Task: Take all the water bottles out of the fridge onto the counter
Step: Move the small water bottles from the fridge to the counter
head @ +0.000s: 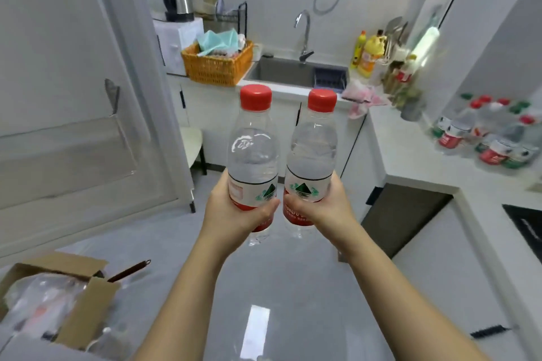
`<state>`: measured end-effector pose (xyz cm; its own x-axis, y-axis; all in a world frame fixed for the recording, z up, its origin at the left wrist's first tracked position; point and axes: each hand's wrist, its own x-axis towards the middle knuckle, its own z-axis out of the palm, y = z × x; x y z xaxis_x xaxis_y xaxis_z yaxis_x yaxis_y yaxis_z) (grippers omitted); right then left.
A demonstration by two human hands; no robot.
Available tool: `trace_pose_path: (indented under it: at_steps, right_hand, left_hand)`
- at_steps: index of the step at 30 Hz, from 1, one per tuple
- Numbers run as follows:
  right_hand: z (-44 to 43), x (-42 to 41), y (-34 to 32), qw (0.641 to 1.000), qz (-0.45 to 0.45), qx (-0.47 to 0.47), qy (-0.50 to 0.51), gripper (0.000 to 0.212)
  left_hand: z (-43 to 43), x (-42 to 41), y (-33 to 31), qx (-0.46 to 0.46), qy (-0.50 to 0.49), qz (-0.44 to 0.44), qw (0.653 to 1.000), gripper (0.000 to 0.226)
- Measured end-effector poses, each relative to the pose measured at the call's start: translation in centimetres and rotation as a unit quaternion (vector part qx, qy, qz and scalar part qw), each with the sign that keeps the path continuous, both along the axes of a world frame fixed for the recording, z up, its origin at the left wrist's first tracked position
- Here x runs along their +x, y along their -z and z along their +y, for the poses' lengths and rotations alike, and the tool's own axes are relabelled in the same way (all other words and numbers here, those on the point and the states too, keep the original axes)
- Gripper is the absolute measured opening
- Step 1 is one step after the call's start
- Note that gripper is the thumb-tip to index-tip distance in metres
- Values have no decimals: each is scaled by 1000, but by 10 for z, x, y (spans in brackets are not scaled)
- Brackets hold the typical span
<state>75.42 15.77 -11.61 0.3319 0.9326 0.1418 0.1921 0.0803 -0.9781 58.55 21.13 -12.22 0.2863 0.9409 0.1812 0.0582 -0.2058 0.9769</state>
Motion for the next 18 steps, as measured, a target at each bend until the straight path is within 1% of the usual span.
trace_pose_path:
  at_steps: [3,7,10,14,18]
  right_hand:
    - [19,39,-2,999,-7,-6,39,51]
    - [30,83,4,994,0,-15,110,60]
    - [26,115,11,987,7,-21,160,67]
    - [19,157,14,976,7,-12,217,63]
    - [14,202,19,968,11,-4,250,66]
  left_hand:
    - [33,39,-4,4,22,0,1000,49]
    - [60,89,-8,12,73,12,997,44]
    - [68,124,-7,12,117,14,993,43]
    - [72,170,-9,-4,156,10,988,41]
    - [73,218,-7,-8,179,10,984,41]
